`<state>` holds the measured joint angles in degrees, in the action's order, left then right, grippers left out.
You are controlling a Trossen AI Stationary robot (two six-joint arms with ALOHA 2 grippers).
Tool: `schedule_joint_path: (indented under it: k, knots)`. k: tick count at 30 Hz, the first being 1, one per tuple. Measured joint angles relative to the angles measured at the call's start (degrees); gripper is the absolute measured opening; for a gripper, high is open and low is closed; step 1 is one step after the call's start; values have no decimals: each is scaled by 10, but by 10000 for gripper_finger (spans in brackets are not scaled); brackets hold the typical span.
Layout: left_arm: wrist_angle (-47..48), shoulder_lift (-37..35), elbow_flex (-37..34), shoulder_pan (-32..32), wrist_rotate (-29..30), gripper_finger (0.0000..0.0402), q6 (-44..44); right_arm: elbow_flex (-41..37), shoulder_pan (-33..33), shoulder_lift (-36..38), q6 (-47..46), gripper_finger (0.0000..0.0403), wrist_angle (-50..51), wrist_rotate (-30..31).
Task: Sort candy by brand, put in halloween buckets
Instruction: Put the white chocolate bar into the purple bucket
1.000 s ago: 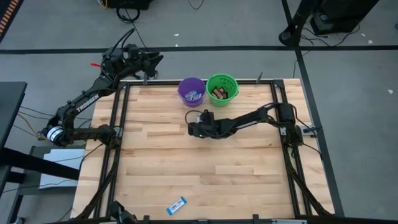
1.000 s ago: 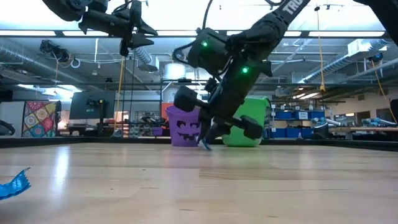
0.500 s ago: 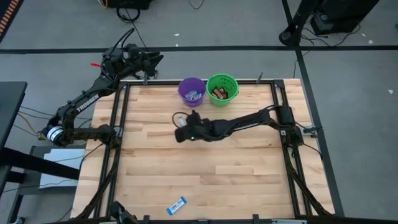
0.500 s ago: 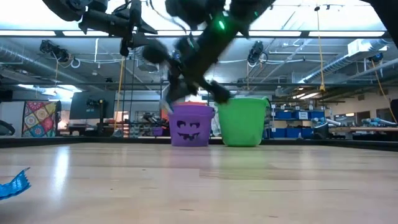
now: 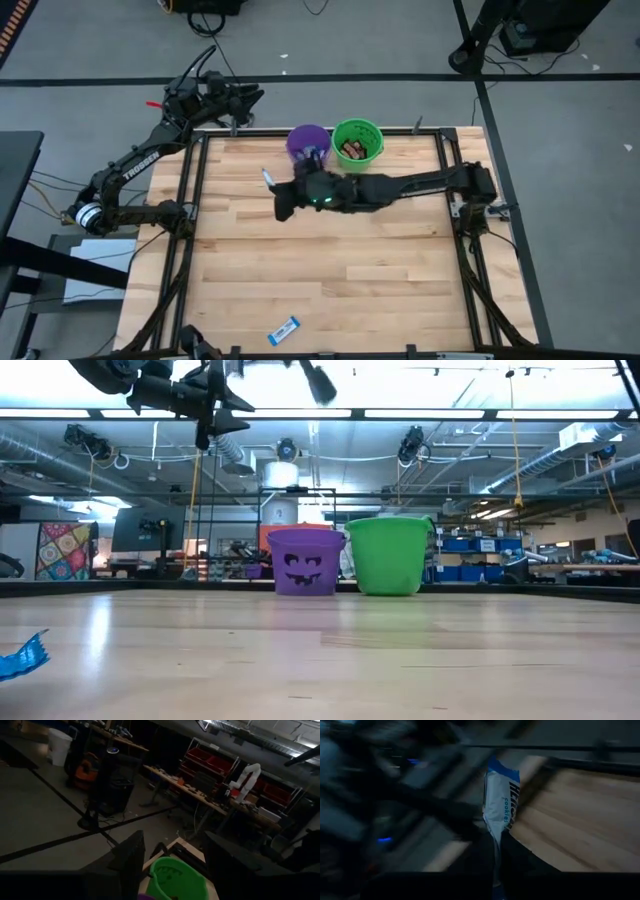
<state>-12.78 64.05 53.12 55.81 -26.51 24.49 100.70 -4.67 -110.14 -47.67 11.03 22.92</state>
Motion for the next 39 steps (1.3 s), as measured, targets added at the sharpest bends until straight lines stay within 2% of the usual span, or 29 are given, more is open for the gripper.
schedule_joint_path:
  k: [8,11,14,17,20,26,32,37,39]
  knots:
    - [-20,0,0,0,-6,202,0,1,-11,62,112,20,-124,-93]
    - [-29,0,0,0,-6,202,1,1,-13,79,149,20,-141,-91]
    - [-33,0,0,0,-6,202,2,1,-11,90,168,20,-138,-59]
    - [-32,0,0,0,-7,202,2,1,1,97,177,20,-108,-19]
    - [-31,0,0,0,-8,202,3,1,25,102,149,20,-30,18]
    - [-32,0,0,0,-20,202,14,1,95,94,95,20,137,25]
    - [-30,0,0,0,-23,202,15,1,169,73,124,20,166,-21]
    - [-24,0,0,0,-38,202,17,1,223,35,134,20,167,-119]
    - [-24,0,0,0,-49,202,17,1,238,16,144,20,168,-131]
